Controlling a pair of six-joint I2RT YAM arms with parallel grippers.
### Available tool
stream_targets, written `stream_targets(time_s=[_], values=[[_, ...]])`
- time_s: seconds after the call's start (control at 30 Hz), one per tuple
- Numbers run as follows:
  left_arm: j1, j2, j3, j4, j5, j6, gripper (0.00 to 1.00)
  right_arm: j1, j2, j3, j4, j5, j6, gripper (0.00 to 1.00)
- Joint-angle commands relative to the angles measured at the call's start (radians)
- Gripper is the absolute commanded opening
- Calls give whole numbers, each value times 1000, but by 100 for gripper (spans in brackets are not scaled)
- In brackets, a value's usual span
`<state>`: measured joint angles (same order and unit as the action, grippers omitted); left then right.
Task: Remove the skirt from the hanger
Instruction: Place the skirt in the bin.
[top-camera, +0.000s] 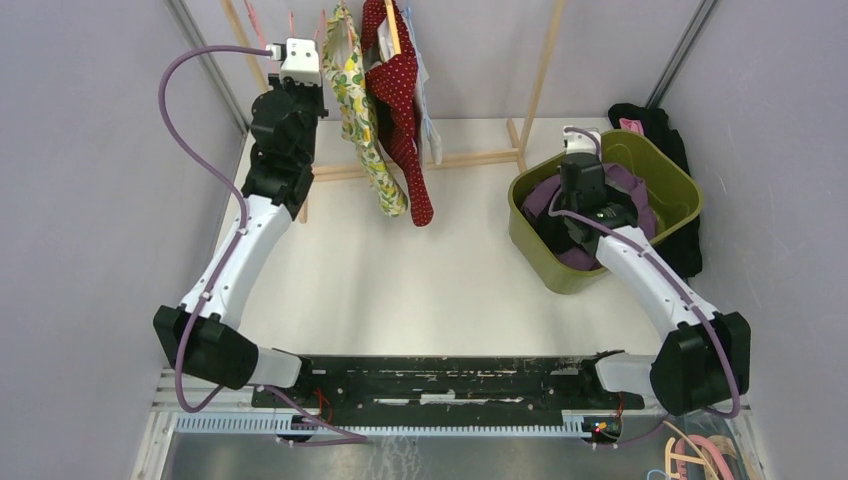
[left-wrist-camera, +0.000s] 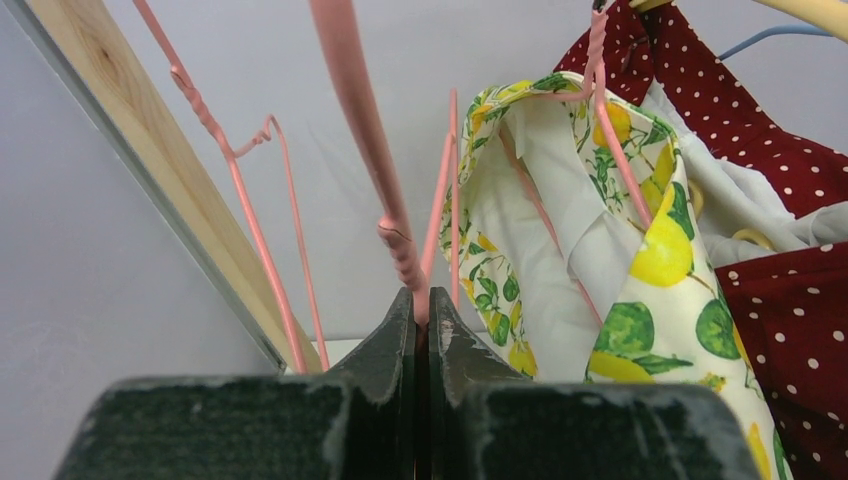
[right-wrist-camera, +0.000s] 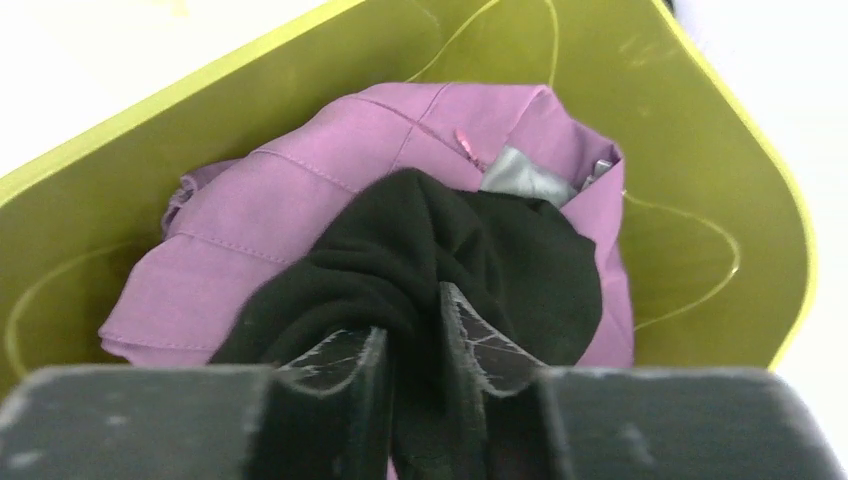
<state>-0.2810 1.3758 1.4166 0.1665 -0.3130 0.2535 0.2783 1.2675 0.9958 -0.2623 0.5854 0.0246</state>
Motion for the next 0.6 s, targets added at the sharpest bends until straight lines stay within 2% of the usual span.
stream_targets(time_s=[0.0,0.07,0.13,0.33,0.57], values=[[2,27,81,65,-2,50,3,-11,26,98,72,74,40,37],[3,38,91,67,-1,46,3,-10,34,153,78,100,11,44],[1,47,102,66,-10,45,3,-10,30,195,103,117,-12,56],[3,85,163,63,-34,53,3,-9,41,307,143,72,-32,63],[7,124,216,87,-77,73,3,-9,90,380,245,44,-84,64]])
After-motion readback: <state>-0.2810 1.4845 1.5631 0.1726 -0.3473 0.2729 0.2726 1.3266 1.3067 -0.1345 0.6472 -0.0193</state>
